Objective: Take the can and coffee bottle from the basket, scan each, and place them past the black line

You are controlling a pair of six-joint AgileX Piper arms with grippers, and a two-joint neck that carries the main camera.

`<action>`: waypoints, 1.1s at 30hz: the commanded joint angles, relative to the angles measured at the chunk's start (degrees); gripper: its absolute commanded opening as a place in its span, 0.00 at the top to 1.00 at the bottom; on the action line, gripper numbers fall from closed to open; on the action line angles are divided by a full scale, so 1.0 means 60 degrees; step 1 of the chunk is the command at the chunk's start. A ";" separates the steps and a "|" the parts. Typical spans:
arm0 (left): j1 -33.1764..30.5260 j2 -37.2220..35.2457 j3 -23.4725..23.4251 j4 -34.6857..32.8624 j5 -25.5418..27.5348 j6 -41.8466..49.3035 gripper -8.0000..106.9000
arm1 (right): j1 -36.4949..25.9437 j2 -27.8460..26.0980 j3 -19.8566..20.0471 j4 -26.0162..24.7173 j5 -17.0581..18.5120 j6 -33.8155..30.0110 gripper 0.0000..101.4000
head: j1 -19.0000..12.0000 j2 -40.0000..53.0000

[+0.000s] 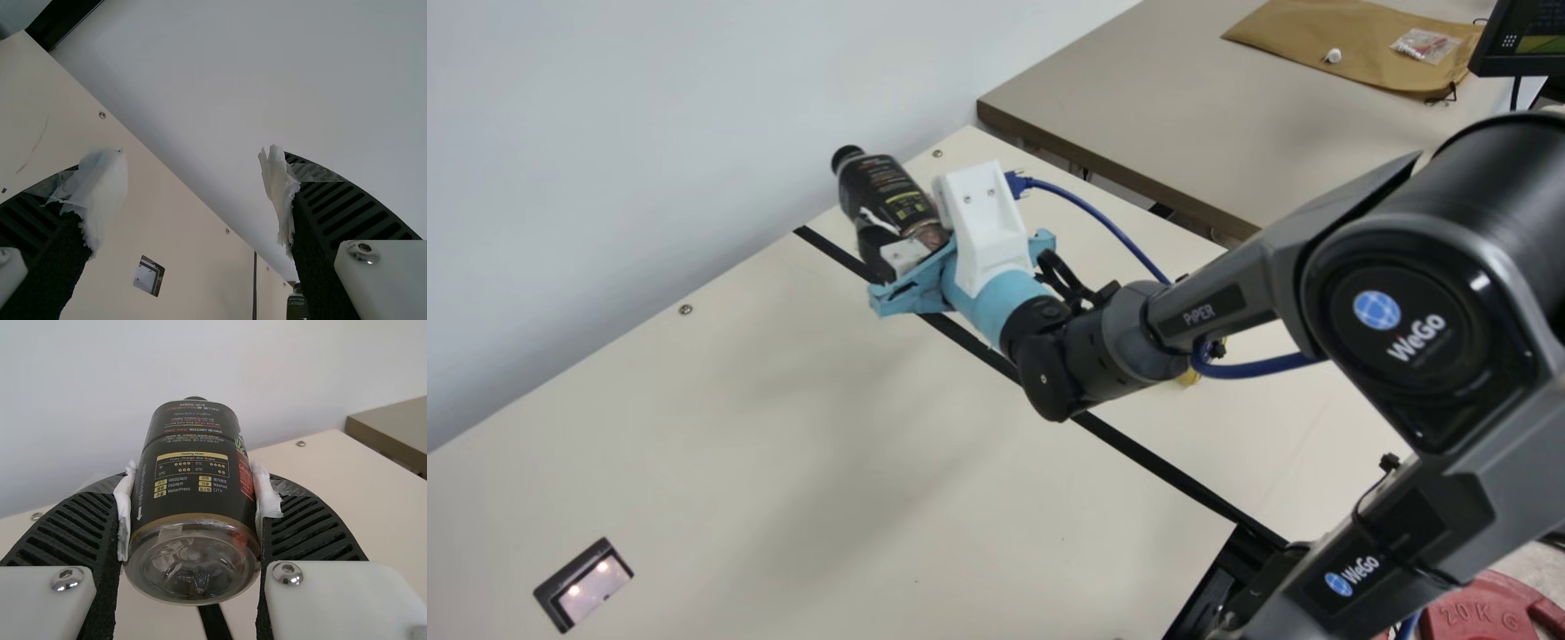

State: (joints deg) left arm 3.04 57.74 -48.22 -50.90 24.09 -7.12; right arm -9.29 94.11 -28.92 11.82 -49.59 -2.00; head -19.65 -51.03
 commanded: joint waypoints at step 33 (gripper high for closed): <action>0.0000 0.0000 0.0000 0.0000 0.0000 0.0000 0.15 | -0.2867 0.2119 -0.0047 -0.1312 -0.0647 -0.1260 0.00 | -0.0352 -0.0163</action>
State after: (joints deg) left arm 3.04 57.74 -48.22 -50.90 24.09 -7.12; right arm -26.51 107.49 -29.26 4.01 -53.70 -9.85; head -20.53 -51.32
